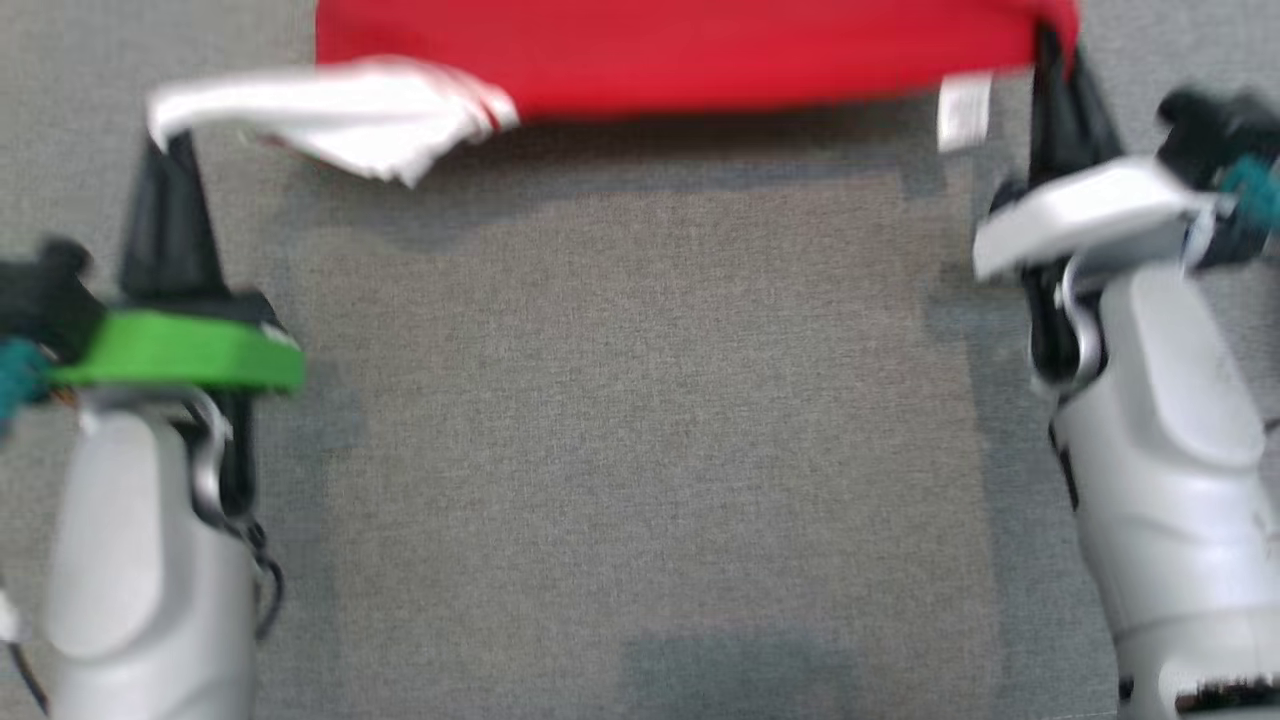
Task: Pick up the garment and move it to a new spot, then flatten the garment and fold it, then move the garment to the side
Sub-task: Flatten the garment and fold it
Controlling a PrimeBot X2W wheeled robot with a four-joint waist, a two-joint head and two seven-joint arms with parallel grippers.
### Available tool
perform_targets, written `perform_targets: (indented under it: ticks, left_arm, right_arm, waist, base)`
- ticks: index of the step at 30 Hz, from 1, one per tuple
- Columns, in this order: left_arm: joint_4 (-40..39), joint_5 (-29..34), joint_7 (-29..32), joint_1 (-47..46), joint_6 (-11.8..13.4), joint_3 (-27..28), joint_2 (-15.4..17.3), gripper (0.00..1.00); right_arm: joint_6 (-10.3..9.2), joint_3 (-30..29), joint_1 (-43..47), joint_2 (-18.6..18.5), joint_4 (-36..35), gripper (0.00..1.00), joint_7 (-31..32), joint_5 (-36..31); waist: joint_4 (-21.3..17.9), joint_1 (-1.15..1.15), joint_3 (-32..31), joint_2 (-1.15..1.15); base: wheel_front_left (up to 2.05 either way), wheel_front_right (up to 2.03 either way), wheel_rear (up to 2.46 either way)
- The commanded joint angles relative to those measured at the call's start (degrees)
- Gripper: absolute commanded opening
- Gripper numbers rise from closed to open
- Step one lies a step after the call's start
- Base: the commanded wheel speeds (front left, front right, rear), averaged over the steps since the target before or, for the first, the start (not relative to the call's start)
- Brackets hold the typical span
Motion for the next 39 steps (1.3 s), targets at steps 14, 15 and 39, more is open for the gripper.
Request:
perform_targets:
  ticks: [14, 15, 39]
  left_arm:
    - [6.06, -2.68, 0.01, 20.96, 0.11, 0.75, -4.77, 0.0]
    - [6.17, -2.6, 0.01, 22.0, 0.11, 1.25, -4.92, 0.0]
    - [2.86, -4.62, 0.01, 42.57, 0.11, -0.72, -5.67, 0.0]
  right_arm:
    - [-0.11, 3.47, 22.42, 0.04, 4.07, 0.0, -0.16, 6.67]
    - [-0.12, 3.49, 23.34, 0.09, 4.37, 0.0, -0.16, 6.91]
    - [-0.11, 11.85, 39.08, -0.96, 7.09, 0.0, -0.17, 12.57]
  waist:
    - [-1.03, -0.01, -13.13, 0.0]
    - [-0.93, -0.01, -14.11, 0.0]
    - [-0.89, -0.01, -26.94, 0.0]
  base:
    - [0.0, 0.0, 0.0]
    - [0.0, 0.0, 0.0]
    - [0.0, 0.0, 0.0]
